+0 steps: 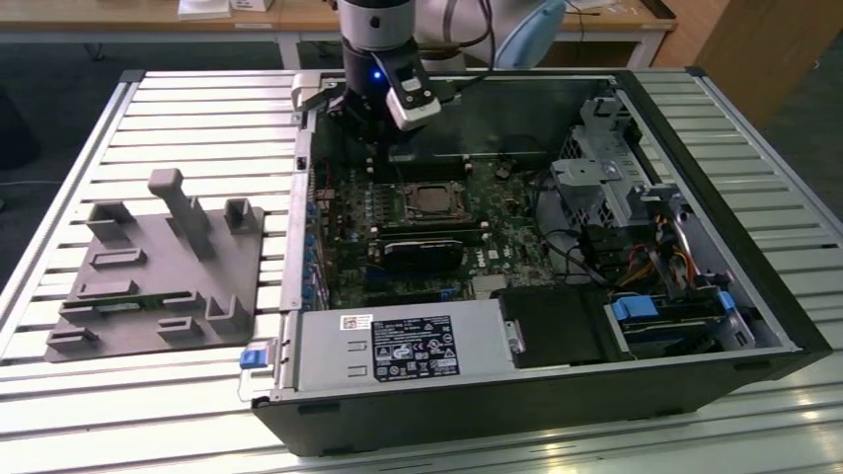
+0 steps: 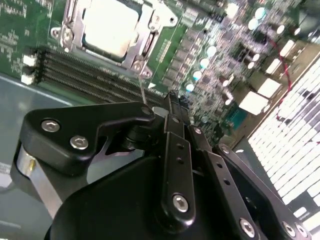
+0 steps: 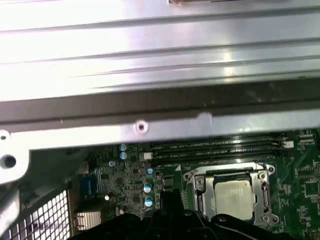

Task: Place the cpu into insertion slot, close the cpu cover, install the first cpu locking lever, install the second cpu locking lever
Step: 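Install the first cpu locking lever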

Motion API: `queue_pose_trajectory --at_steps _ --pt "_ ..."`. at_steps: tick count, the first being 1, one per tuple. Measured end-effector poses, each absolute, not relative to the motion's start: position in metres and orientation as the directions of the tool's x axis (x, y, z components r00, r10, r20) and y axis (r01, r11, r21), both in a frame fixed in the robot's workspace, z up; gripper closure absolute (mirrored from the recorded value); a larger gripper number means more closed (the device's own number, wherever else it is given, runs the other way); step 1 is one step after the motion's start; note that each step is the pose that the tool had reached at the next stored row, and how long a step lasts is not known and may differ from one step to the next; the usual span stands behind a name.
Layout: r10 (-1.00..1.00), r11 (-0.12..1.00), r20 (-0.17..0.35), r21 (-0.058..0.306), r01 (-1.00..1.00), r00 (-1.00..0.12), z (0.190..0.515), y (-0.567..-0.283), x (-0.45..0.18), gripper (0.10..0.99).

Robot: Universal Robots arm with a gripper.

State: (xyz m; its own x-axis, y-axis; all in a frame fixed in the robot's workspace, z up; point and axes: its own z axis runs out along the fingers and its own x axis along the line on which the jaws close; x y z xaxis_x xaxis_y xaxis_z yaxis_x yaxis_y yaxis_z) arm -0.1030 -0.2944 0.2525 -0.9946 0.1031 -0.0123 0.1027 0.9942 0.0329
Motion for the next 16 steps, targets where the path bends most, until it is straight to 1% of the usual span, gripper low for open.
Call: queue_pose_trajectory --at_steps 5,16 --pt "0.102 0.994 -0.012 0.033 0.102 -0.995 0.252 -0.289 -0.100 0.980" --pt "0.102 0.994 -0.007 0.032 0.102 -0.995 0.252 -0.289 -0.057 0.980"
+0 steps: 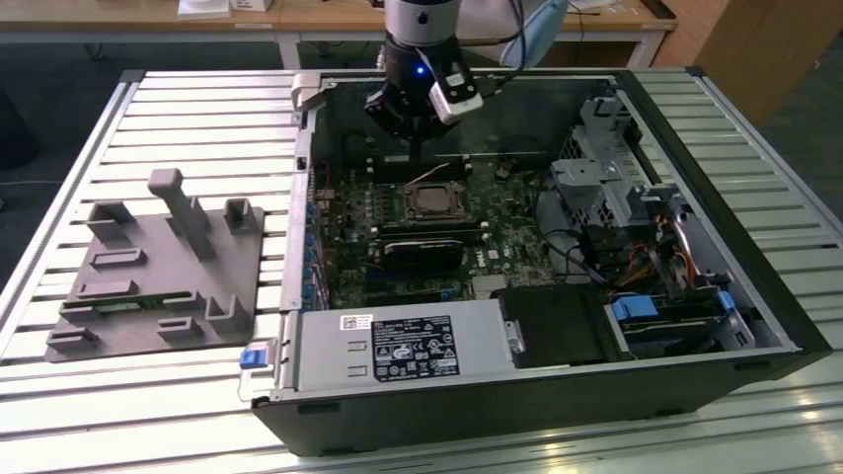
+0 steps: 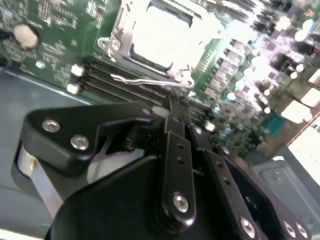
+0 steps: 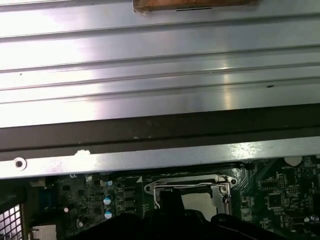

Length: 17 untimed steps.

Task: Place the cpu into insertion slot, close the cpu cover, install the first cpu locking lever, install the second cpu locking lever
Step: 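Install the first cpu locking lever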

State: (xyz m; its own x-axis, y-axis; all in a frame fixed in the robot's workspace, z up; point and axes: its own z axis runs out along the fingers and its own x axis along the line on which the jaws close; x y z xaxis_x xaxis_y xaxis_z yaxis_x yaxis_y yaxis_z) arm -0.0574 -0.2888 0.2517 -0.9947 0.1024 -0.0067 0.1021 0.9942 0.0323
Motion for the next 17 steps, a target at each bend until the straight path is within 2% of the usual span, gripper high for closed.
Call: queue_pose_trajectory --at_steps 6,17 --pt "0.103 0.992 -0.004 0.074 0.102 -0.995 0.249 -0.291 -0.057 0.980" --pt "0.053 0.996 -0.008 0.075 0.053 -0.999 0.238 -0.291 -0.051 0.980"
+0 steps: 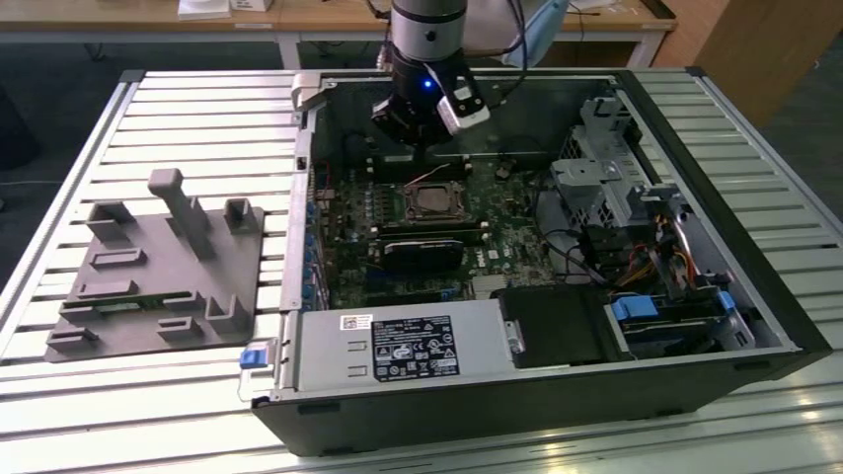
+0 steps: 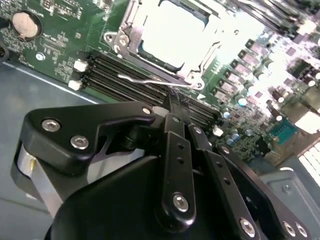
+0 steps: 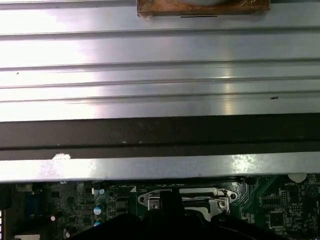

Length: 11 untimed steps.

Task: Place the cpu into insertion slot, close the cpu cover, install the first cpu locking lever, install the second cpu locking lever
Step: 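Install the first cpu locking lever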

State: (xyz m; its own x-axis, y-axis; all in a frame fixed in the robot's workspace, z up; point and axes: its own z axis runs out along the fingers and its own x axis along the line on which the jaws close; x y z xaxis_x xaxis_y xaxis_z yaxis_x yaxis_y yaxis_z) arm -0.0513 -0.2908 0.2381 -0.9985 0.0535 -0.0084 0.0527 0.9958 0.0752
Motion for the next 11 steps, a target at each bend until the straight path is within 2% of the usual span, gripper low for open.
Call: queue_pose_trajectory --at_steps 11 --pt "0.041 0.996 -0.009 0.076 0.040 -0.999 0.230 -0.289 -0.037 0.980"
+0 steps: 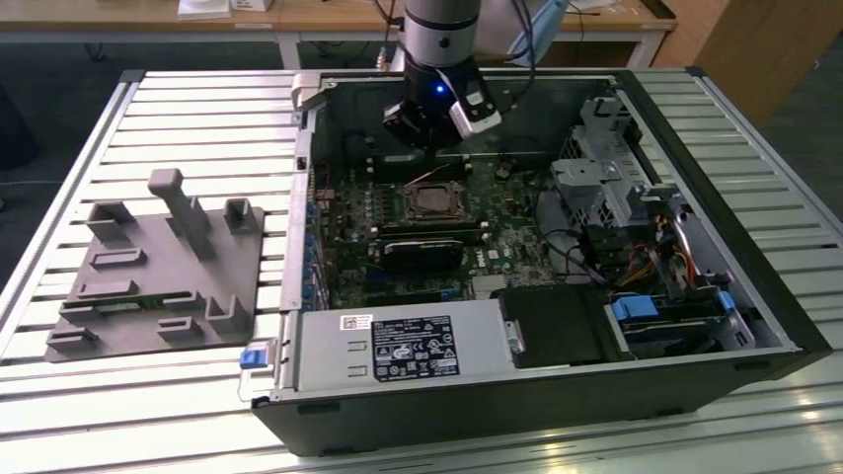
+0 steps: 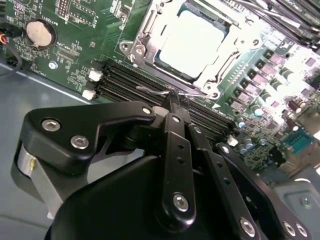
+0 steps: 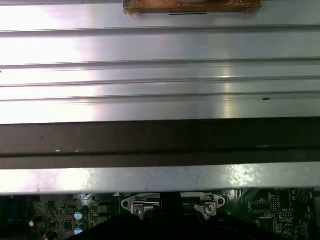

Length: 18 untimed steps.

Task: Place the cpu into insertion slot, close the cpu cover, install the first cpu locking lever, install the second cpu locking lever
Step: 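Install the first cpu locking lever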

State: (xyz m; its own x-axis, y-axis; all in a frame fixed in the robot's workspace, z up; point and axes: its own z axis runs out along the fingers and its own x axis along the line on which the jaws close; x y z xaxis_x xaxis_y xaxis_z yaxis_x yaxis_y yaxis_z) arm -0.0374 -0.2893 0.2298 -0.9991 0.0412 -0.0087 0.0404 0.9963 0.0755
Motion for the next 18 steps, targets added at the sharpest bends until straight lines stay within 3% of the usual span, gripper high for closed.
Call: queue_pose_trajectory --at_steps 18 --pt "0.038 0.996 -0.009 0.075 0.037 -0.999 0.218 -0.285 -0.025 0.980"
